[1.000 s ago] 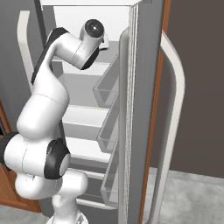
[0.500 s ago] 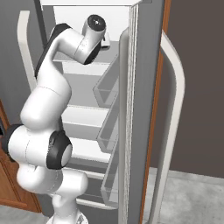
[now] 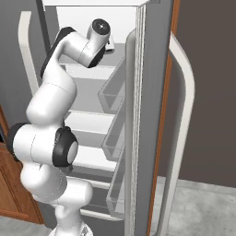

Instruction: Retrieve the sausage and cheese from the fridge and place them on the cutting board on the counter.

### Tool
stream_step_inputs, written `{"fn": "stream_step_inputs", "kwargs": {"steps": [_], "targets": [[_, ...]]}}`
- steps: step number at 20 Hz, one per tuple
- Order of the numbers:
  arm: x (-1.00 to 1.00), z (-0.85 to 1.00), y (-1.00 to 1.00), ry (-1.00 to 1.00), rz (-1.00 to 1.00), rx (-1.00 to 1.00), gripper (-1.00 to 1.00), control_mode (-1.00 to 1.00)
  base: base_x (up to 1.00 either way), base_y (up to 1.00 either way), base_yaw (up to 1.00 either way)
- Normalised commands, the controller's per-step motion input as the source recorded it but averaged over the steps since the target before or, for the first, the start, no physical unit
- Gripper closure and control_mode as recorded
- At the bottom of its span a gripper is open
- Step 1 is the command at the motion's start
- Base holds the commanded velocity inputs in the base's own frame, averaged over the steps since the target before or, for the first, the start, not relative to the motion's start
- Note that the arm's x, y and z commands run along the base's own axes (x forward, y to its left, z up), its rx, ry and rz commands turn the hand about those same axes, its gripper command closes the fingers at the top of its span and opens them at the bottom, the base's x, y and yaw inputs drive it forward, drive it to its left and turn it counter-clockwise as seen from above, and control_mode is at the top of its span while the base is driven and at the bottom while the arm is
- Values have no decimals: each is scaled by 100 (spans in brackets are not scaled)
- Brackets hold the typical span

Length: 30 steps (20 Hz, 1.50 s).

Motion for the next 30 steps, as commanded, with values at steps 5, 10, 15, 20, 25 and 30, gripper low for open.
{"fn": "stream_step_inputs", "kwargs": {"steps": [5,10,15,20,25,30], "targets": [[70,0,0,0,3,0,-100,-100,0,0,0],[53,0,0,1,4,0,-100,-100,0,0,0],[42,-2,1,5,4,-2,-100,-100,0,0,0],[26,-13,1,3,4,-3,-100,-100,0,0,0],[30,-8,0,1,3,-4,-100,-100,0,0,0],[10,-15,1,1,2,-3,-100,-100,0,0,0]]}}
